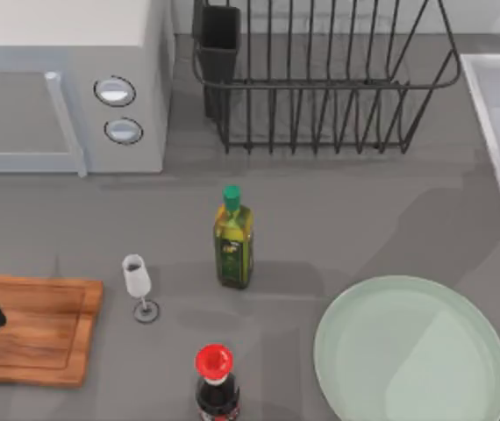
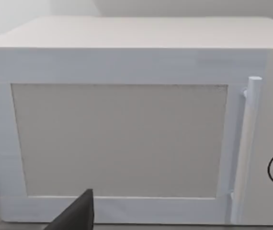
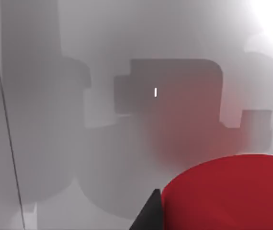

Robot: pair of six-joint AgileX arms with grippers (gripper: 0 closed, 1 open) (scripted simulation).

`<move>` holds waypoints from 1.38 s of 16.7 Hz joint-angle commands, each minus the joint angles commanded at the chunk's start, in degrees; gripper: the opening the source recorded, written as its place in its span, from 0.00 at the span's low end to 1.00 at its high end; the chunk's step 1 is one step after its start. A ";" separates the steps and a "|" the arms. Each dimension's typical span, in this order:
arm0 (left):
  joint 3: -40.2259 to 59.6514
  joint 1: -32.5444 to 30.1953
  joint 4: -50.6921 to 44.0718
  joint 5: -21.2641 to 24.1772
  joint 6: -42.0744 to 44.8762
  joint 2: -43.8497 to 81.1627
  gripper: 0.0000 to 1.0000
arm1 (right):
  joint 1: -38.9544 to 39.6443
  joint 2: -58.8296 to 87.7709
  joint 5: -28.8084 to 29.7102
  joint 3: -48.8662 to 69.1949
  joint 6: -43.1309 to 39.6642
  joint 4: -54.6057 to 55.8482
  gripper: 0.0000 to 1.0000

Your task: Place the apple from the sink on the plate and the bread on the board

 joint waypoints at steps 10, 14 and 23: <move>0.00 0.00 0.00 0.00 0.00 0.00 1.00 | -0.04 -7.10 -0.07 7.50 -0.13 -14.45 0.00; 0.00 0.00 0.00 0.00 0.00 0.00 1.00 | 0.57 -7.56 -0.09 7.53 0.53 -14.38 0.00; 0.00 0.00 0.00 0.00 0.00 0.00 1.00 | 20.31 -22.17 -0.12 -2.25 20.06 -16.68 0.00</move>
